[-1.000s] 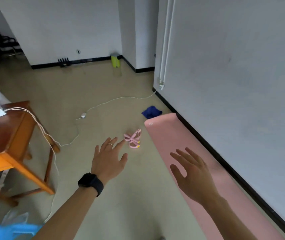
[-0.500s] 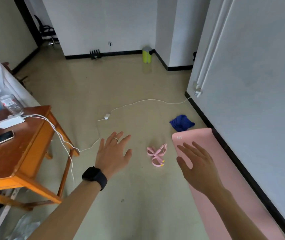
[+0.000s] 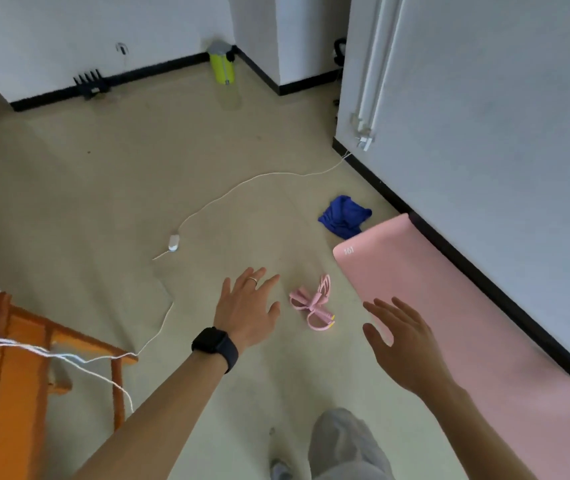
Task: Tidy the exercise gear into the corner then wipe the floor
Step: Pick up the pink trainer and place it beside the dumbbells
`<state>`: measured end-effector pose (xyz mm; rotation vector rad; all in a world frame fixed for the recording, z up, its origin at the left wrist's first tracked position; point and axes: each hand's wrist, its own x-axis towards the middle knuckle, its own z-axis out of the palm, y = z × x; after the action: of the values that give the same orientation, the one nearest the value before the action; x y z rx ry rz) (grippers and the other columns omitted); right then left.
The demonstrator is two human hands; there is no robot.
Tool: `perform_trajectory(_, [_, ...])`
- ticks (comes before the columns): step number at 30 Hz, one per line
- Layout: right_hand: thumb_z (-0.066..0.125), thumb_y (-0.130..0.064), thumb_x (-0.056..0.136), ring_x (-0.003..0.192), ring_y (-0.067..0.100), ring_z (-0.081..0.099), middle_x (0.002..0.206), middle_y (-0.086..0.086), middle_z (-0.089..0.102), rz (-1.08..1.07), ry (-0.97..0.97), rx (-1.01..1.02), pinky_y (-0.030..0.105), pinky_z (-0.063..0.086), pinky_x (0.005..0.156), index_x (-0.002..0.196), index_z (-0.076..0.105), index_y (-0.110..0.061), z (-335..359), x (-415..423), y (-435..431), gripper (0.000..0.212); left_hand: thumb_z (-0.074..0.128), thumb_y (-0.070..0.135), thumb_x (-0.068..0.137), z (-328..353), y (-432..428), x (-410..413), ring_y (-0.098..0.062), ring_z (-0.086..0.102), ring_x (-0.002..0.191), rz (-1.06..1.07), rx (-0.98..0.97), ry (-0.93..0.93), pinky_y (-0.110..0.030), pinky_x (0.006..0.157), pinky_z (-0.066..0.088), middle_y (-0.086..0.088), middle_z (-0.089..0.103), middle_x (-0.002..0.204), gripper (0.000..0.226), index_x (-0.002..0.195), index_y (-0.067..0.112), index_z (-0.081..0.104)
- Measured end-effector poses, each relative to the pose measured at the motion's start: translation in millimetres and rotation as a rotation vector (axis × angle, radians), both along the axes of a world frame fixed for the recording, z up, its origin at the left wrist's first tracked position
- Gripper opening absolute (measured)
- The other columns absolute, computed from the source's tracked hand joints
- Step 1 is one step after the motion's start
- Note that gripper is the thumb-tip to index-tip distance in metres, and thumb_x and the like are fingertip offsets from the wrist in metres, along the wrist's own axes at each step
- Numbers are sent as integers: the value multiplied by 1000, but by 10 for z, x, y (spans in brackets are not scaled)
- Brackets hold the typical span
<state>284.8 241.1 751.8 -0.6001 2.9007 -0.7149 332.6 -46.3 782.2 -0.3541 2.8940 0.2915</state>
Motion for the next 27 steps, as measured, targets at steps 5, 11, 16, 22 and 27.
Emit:
perform_trajectory(5, [52, -48, 96, 145, 17, 34, 145, -13, 52, -113, -126, 28, 38, 29, 119, 139, 53, -39, -468, -535, -327, 43, 41, 40, 101, -435, -356, -894, -17, 7, 152, -129, 4, -113, -49, 121, 10, 3, 21, 163, 57, 154, 35, 24])
perform_trajectory(11, [45, -48, 99, 148, 16, 27, 150, -15, 45, -250, -341, 20, 34, 27, 119, 148, 40, -38, -1028, -1400, -752, 50, 42, 43, 99, -1042, -600, -2081, -26, 18, 149, -297, -61, -280, -46, 118, 19, -2, 29, 160, 56, 152, 33, 30])
perform_trajectory(16, [44, -45, 101, 146, 17, 29, 152, -12, 45, -365, -553, -13, 32, 29, 114, 151, 35, -35, -1511, -2062, -1184, 52, 42, 44, 96, -1652, -783, -2853, -30, 23, 146, -435, -146, -489, -48, 115, 22, -4, 35, 157, 57, 150, 32, 33])
perform_trajectory(22, [43, -40, 101, 140, 21, 37, 149, -6, 48, -483, -789, -27, 34, 36, 110, 150, 37, -35, -2266, -2629, -1527, 50, 46, 39, 95, -2476, -858, -3549, -27, 30, 141, -572, -158, -680, -46, 112, 26, -5, 45, 148, 55, 148, 29, 36])
perform_trajectory(27, [43, -37, 101, 138, 21, 40, 147, -8, 51, -690, -914, -65, 35, 40, 108, 149, 41, -32, -3083, -2806, -1602, 48, 50, 38, 90, -3456, -884, -3954, -26, 43, 129, -719, -138, -772, -43, 105, 35, -1, 47, 142, 54, 142, 32, 37])
